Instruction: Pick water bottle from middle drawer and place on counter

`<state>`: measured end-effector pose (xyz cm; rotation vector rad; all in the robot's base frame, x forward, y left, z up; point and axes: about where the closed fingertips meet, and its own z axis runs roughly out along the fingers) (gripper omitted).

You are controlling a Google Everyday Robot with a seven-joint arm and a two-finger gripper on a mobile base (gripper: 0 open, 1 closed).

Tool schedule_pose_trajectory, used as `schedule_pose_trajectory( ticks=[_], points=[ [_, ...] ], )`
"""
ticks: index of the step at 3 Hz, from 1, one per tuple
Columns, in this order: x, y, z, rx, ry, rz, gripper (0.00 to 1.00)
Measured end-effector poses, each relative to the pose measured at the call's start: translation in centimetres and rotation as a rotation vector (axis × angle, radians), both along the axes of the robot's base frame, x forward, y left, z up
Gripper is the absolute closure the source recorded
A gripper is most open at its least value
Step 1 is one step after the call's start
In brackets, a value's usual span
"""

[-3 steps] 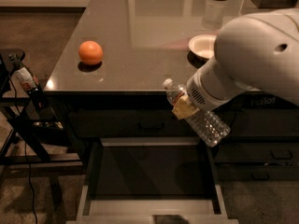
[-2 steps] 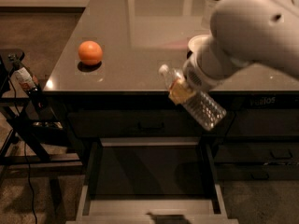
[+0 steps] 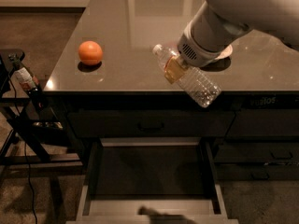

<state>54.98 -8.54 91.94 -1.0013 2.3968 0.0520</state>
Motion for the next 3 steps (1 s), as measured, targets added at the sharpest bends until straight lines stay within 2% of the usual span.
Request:
schedule_pose_trajectory(
  ticks=[1, 2, 3],
  points=[
    [2.1, 0.9, 1.3, 0.0, -0.018, 0.031, 1.0],
    [5.2, 1.9, 2.7, -0.017, -0.029, 0.073, 1.0],
    [8.4, 3.0, 3.4, -0.022, -0.017, 0.101, 1.0]
  ],
)
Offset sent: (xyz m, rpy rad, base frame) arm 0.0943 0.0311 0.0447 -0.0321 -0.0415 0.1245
